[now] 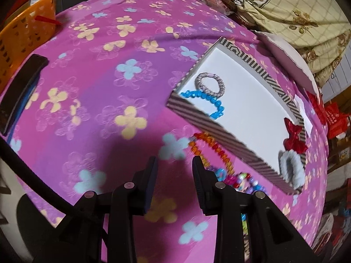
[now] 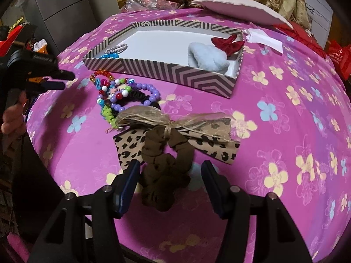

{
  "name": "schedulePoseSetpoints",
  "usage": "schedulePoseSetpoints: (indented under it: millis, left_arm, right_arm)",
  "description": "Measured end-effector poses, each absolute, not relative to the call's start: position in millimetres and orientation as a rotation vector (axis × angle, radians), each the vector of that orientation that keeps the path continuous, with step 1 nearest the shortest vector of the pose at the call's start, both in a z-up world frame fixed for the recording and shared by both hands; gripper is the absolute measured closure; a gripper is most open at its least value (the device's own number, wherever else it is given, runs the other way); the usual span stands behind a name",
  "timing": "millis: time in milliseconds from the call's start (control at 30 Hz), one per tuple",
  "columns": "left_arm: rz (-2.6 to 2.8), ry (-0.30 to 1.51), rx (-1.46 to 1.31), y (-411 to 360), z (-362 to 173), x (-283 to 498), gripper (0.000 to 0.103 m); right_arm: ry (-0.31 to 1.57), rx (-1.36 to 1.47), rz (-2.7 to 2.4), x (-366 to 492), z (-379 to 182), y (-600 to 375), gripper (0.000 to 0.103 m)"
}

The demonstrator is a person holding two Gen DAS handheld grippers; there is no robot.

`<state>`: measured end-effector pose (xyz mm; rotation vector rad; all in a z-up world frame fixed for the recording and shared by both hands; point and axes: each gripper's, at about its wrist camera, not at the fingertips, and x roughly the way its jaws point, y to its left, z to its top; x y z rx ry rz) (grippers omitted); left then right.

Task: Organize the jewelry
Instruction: 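Move the left tool toward the orange bead bracelet while the right tool approaches the leopard-print bow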

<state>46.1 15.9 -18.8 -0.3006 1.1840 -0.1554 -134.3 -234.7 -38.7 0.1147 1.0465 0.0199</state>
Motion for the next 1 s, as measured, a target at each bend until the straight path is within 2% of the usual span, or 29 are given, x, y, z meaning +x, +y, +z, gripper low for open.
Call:
schedulePoseSetpoints:
  millis: [200,333,733,767,800,867,900,1000]
  left_arm:
    - [-0.162,1.208,-0.295,-1,-29,59,0.06]
    - [-0.167,1.219,-0.307,-7,-33,64,0.06]
    - [-0.177,1.222,-0.307,-19,-41,71,0.06]
    - [-0.176,1.22,-0.299,-20,-40,71,0.06]
    - [-0.171,1.219,-0.271,-22,-40,70,0.063]
    - [-0.175,1.22,-0.227,-24,-41,70,0.078]
    - [-0.185,1.215,-0.223,-24,-41,69,0.079]
    - [-0.202,1.212,-0.214,-21,-38,68,0.085]
  right_arm:
    - [1.049,0.118,0.037,-131,-40,-234,0.042]
    - [1.05,0.132,0.043,-130,-41,-236,0.038]
    - [1.017,0.139,0.046,-129,-46,-238,0.038]
    - [1.012,0.121,0.042,-129,-47,-237,0.039]
    - [1.011,0.102,0.035,-128,-47,-236,0.044]
    - [1.003,0.07,0.03,-129,-46,-235,0.061]
    - [1.002,0.073,0.031,-129,-46,-236,0.068]
    - [1.001,0.108,0.046,-131,-44,-242,0.074]
